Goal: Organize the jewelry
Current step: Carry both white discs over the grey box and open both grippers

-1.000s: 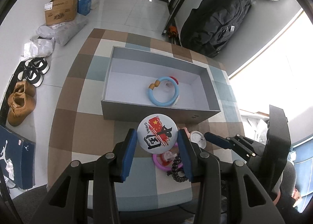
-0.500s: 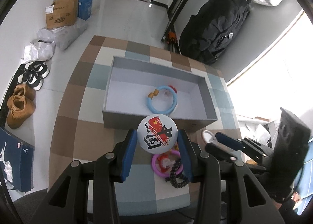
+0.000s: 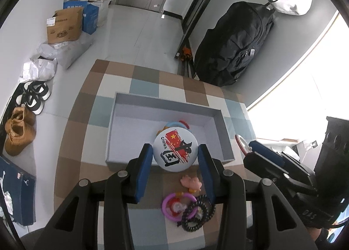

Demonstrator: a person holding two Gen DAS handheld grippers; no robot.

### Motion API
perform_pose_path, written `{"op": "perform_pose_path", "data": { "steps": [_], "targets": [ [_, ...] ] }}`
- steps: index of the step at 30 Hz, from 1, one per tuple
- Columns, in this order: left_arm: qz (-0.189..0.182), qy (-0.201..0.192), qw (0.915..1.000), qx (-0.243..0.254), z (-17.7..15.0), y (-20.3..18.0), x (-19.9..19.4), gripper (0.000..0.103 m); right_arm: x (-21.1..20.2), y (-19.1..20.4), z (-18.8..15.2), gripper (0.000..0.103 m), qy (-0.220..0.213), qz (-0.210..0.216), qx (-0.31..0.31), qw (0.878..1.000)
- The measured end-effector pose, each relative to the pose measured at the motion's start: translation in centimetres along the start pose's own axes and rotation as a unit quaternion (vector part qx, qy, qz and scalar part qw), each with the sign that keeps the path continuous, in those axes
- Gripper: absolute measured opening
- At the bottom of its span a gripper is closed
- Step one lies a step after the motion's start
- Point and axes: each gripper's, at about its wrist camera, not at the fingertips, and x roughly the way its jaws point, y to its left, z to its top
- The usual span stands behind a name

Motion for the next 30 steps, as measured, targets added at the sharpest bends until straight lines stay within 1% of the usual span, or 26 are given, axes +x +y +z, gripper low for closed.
{"op": "perform_pose_path", "data": {
  "steps": [5,7,12,20,24,26,27,28,29,30],
  "targets": [
    [0.001,-0.006,1.0000,0.004,0.9,-0.3,0.6,0.037,0.9,-0.4,1.4,0.040,-0.007,-0.001,0.007,1.000],
    [0.007,-0.005,1.0000,0.004,1.3,-0.4,1.1,0.037,1.3,-0.8,1.7,0.040,-0.007,-0.002,0.013,1.000],
    [0.005,0.007,0.9999,-0.012,2.1,-0.1,2.3,0.037,2.5,-1.9,2.5,0.040,-0.006,-0.016,0.027,0.999],
    [0.008,0.025,0.9993,-0.027,2.4,0.5,3.9,0.037,4.4,-3.3,3.1,0.040,0.008,-0.015,0.049,0.999],
    [0.002,0.027,0.9990,-0.037,2.6,0.6,4.3,0.037,5.2,-3.8,3.1,0.040,0.023,-0.013,0.064,0.998],
    [-0.009,0.025,0.9985,-0.048,2.8,0.8,4.3,0.038,5.4,-4.1,3.0,0.042,0.029,-0.011,0.072,0.997],
    [-0.023,0.031,0.9975,-0.060,2.9,1.1,4.4,0.038,5.4,-4.4,2.9,0.043,0.028,-0.012,0.080,0.996],
    [-0.033,0.035,0.9967,-0.066,3.0,1.2,4.5,0.040,5.3,-4.5,3.0,0.044,0.028,-0.010,0.085,0.996],
    [-0.049,0.041,0.9950,-0.076,3.1,1.5,4.6,0.044,5.1,-4.7,3.0,0.056,0.026,-0.009,0.091,0.995],
    [-0.057,0.043,0.9940,-0.083,3.1,1.6,4.6,0.054,4.7,-4.9,3.1,0.071,0.020,-0.011,0.098,0.995]
  ]
}}
